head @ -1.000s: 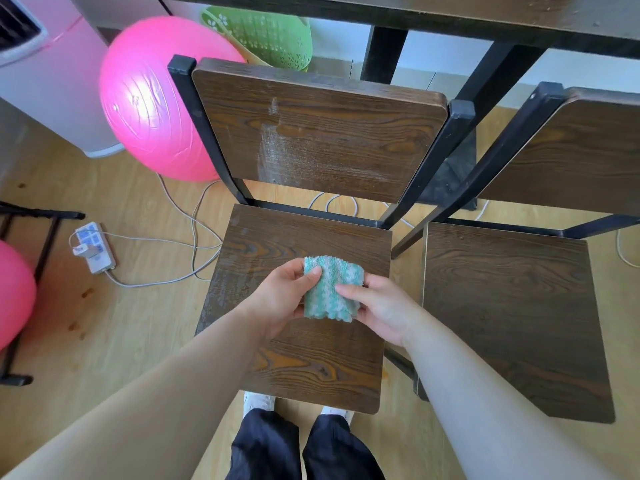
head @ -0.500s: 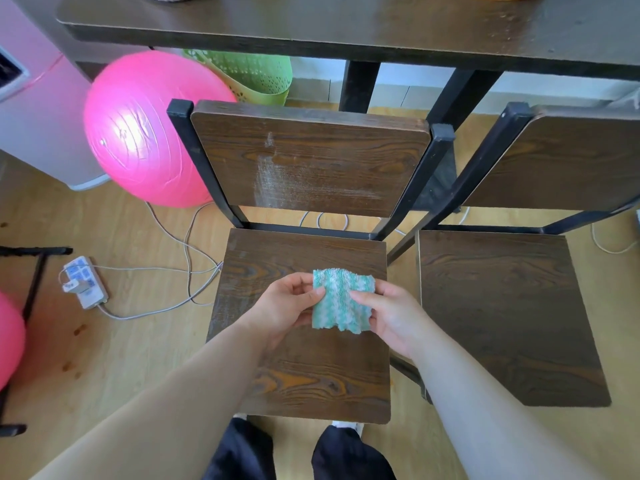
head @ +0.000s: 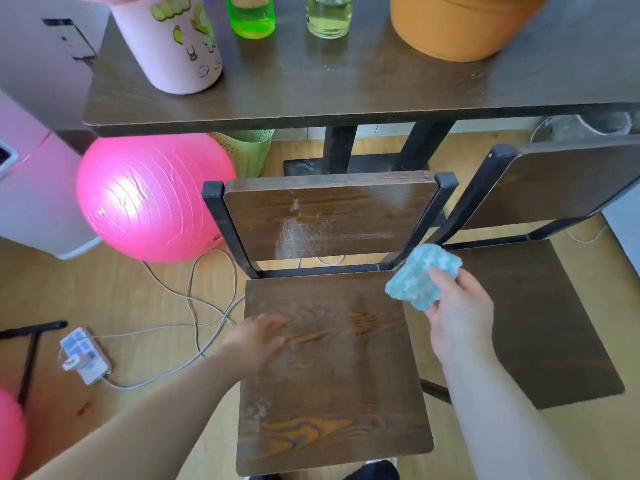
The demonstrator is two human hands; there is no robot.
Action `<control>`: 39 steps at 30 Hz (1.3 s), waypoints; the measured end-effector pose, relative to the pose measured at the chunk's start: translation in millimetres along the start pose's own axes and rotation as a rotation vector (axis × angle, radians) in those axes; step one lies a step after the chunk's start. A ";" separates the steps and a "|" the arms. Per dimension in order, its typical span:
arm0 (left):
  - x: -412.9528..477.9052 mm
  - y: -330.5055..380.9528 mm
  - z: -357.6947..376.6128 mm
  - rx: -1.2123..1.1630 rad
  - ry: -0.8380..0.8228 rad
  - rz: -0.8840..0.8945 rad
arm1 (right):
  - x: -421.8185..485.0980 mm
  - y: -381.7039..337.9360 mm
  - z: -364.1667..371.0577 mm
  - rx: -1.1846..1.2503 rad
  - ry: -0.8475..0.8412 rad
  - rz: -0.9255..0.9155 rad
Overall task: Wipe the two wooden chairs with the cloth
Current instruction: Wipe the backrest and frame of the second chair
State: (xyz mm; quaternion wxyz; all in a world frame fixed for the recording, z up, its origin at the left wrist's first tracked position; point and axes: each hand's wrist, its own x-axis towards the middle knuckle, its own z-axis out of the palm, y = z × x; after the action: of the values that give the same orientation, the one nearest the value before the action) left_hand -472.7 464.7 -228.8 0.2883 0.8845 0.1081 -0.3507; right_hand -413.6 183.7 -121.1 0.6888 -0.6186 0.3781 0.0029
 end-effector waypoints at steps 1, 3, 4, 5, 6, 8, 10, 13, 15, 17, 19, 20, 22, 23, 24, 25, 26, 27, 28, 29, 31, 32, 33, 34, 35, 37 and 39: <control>3.1 -8.6 -1.5 0.150 -0.044 0.030 | -0.2 -13.7 3.4 -0.031 0.060 -0.106; 8.5 -28.0 3.0 0.370 -0.133 0.068 | 2.9 -41.4 12.6 -0.120 0.160 -0.303; 11.5 -38.6 8.1 0.449 -0.157 0.082 | 5.4 -54.1 19.0 -0.169 0.192 -0.387; 13.5 -47.8 13.0 0.497 -0.165 0.090 | 9.4 -64.8 25.5 -0.228 0.211 -0.459; 15.6 -56.0 16.9 0.523 -0.163 0.089 | 12.6 -74.9 32.8 -0.298 0.219 -0.520; 20.0 -67.3 21.4 0.557 -0.141 0.089 | 19.1 -88.3 47.3 -0.470 0.211 -0.621; 24.9 -74.6 23.6 0.596 -0.118 0.123 | 24.4 -92.4 61.1 -0.628 0.176 -0.690; 30.5 -79.6 21.1 0.685 -0.137 0.196 | 24.1 -87.1 80.7 -0.812 0.136 -0.705; 31.6 -78.7 17.5 0.728 -0.202 0.224 | 22.2 -80.3 90.7 -0.845 0.146 -0.722; 32.4 -77.5 14.5 0.745 -0.275 0.241 | 17.7 -73.4 100.7 -0.847 0.151 -0.753; 34.5 -80.1 12.0 0.750 -0.342 0.249 | 8.1 -65.6 115.1 -0.873 0.136 -0.788; 35.6 -82.6 11.2 0.750 -0.370 0.247 | 1.3 -60.9 124.5 -0.889 0.121 -0.807; 37.1 -86.7 10.8 0.759 -0.401 0.248 | -13.2 -51.2 143.9 -0.906 0.084 -0.864; 37.4 -87.7 11.1 0.769 -0.412 0.251 | -19.7 -46.7 152.0 -0.908 0.072 -0.889; 37.9 -88.6 11.3 0.781 -0.423 0.257 | -25.1 -43.1 158.8 -0.905 0.065 -0.898; 38.3 -88.7 12.4 0.791 -0.431 0.264 | -29.3 -40.7 162.8 -0.898 0.064 -0.893; 38.9 -90.0 12.8 0.798 -0.434 0.271 | -32.7 -38.8 166.6 -0.888 0.065 -0.885; 40.0 -92.7 13.4 0.804 -0.431 0.277 | -35.6 -36.8 170.7 -0.880 0.065 -0.880; 41.0 -95.3 14.9 0.811 -0.424 0.283 | -38.5 -35.1 173.6 -0.875 0.061 -0.877; 41.7 -97.6 17.1 0.819 -0.417 0.288 | -42.0 -33.6 176.7 -0.869 0.053 -0.881; 41.9 -99.9 20.2 0.834 -0.404 0.293 | -50.5 -29.6 186.6 -0.854 0.026 -0.926; 41.7 -99.9 21.1 0.838 -0.403 0.292 | -56.6 -26.3 193.7 -0.853 0.002 -0.962; 42.3 -99.8 22.2 0.839 -0.401 0.289 | -63.3 -21.3 202.9 -0.858 -0.029 -1.001; 43.2 -100.1 23.5 0.842 -0.396 0.285 | -70.5 -15.0 214.3 -0.860 -0.065 -1.034; 44.5 -100.7 25.2 0.844 -0.387 0.278 | -78.5 -8.1 226.8 -0.848 -0.104 -1.055; 47.9 -103.1 30.3 0.826 -0.358 0.254 | -94.0 2.0 249.7 -0.800 -0.174 -1.061; 50.6 -104.1 35.0 0.796 -0.333 0.225 | -102.5 2.7 259.8 -0.776 -0.241 -1.021</control>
State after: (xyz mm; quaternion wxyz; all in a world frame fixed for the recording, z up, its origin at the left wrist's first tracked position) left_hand -496.2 528.1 -329.1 -0.0249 0.8643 -0.1804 -0.4689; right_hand -353.6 453.8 -82.9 0.3678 -0.9194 -0.0718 -0.1192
